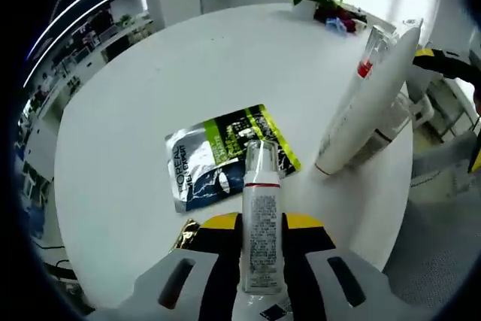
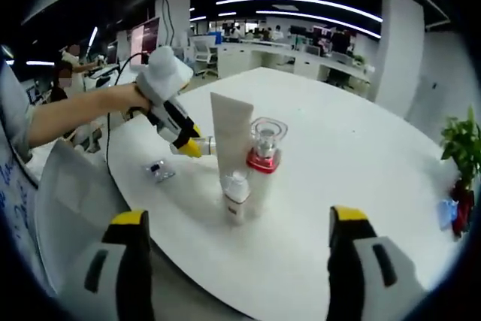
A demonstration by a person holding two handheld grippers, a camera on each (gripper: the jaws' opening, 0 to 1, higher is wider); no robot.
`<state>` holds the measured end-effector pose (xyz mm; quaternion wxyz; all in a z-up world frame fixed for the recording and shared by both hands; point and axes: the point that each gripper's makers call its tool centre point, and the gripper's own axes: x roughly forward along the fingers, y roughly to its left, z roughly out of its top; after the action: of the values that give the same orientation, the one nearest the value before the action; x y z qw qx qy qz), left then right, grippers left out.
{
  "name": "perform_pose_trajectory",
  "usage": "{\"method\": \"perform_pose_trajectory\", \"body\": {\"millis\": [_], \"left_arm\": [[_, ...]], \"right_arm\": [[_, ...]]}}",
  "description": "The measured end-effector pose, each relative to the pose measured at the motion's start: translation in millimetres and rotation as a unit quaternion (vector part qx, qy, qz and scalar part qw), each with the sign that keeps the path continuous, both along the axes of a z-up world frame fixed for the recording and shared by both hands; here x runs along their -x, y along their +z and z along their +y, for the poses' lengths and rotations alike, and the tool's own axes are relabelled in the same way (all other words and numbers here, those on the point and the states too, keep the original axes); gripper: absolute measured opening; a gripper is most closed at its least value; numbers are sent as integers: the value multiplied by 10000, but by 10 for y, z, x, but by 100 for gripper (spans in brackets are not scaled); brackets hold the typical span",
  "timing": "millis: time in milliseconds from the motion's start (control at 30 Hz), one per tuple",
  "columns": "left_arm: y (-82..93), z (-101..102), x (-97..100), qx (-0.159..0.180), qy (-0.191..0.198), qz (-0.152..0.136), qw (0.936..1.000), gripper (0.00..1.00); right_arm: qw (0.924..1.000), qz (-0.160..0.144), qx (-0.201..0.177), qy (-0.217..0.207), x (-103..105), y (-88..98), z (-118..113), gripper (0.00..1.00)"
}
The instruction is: Arrange the skincare products in the storage area until every visible bottle or jar stands upright without overlapping.
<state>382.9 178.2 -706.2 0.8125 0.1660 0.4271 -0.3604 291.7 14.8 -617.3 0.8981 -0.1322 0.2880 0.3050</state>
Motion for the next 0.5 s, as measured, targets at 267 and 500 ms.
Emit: {"method": "perform_pose_trajectory", "body": {"millis": [267,500], "left_arm": [[153,48,147,226,94,-154,9996,16],[285,66,296,450,156,-340,9983,17]], "right_arm": [[9997,-70,-215,41,10,51,86,97],[9980,-55,-634,46,50,58,206,94]]}}
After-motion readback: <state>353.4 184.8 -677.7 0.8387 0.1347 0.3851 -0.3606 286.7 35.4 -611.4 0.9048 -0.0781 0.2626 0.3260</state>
